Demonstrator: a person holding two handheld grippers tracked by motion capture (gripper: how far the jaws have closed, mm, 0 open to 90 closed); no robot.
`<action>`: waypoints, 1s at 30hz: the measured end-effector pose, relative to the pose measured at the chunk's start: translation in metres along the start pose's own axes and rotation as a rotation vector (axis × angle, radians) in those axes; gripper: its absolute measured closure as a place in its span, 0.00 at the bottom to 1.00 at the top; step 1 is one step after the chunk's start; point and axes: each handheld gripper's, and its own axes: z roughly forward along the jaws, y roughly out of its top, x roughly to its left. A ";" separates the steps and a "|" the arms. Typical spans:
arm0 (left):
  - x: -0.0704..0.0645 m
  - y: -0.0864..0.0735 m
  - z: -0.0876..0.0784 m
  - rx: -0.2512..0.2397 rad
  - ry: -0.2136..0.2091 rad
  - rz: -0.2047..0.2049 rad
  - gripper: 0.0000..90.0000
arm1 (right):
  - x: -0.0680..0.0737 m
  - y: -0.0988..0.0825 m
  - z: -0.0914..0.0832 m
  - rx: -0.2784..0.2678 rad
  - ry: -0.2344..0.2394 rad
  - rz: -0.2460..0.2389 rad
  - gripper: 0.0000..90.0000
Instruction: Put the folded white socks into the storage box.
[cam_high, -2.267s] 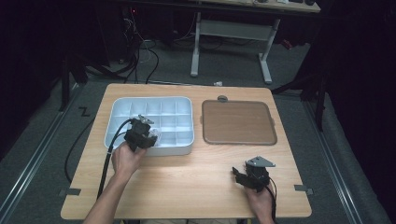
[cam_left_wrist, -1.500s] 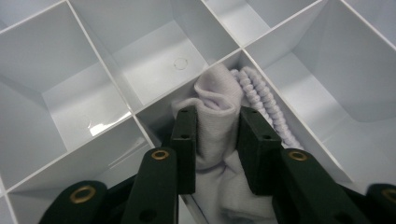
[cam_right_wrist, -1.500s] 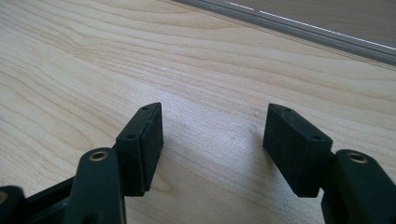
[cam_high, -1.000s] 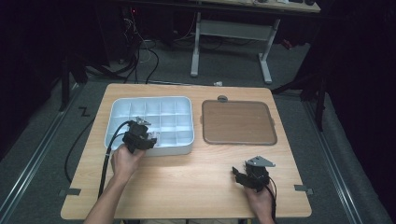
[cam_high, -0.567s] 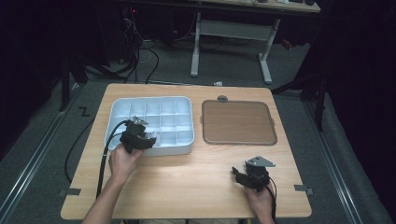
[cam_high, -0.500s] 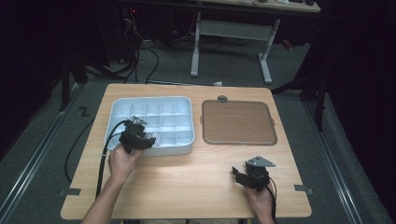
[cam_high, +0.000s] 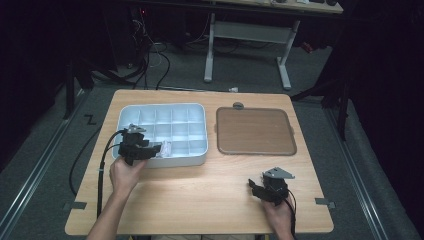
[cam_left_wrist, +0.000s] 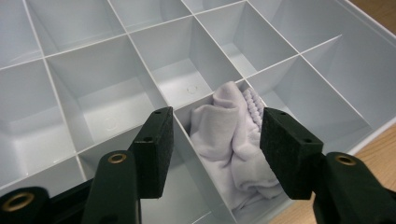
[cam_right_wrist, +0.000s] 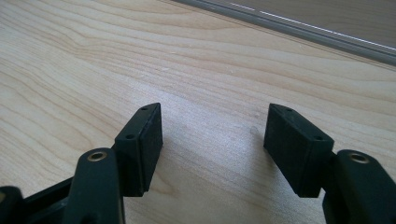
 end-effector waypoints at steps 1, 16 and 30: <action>0.001 0.001 -0.002 -0.006 -0.003 -0.005 0.50 | 0.000 0.000 0.000 0.000 0.000 0.000 0.42; 0.005 0.007 -0.040 -0.127 -0.066 -0.074 0.50 | 0.000 0.000 0.000 0.002 0.000 0.003 0.41; 0.003 0.008 -0.071 -0.161 -0.122 -0.078 0.50 | 0.000 0.000 0.000 0.002 0.000 0.003 0.41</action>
